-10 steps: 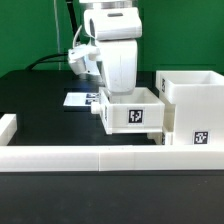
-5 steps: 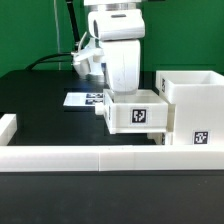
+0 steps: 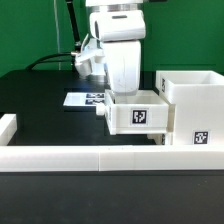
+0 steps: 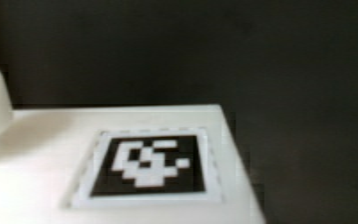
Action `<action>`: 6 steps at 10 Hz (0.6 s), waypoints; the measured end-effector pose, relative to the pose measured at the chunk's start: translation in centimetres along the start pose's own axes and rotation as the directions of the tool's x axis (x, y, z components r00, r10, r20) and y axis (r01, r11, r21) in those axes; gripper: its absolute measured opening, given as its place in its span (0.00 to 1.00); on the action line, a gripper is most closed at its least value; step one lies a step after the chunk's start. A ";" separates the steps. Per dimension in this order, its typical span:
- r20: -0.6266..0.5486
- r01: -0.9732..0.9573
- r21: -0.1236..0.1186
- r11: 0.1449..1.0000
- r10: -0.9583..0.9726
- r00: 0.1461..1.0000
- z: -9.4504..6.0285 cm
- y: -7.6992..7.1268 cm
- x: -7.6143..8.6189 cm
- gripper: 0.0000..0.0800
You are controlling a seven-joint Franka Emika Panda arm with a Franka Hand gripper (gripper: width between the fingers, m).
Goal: Assemble drawer
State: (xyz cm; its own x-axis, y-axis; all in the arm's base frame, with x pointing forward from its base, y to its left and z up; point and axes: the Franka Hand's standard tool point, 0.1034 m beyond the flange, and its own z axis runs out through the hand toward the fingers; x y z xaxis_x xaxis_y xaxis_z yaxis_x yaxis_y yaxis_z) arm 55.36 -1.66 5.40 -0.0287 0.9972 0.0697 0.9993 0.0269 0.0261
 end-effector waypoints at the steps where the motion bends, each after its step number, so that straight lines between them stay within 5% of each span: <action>1: 0.000 -0.006 0.001 1.000 0.006 1.000 0.0 0.0 0.1 0.05; 6: 0.000 -0.005 0.018 1.000 0.005 1.000 0.0 -0.5 0.2 0.05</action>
Offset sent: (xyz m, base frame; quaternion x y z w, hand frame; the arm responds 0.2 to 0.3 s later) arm -0.0050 0.0061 0.0036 0.0565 0.0012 -0.0056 0.9984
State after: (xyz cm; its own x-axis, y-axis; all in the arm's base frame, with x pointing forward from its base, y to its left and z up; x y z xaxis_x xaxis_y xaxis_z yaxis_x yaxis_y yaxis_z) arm 54.80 -1.43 5.45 -0.0241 0.9973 0.0699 0.9997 0.0236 0.0075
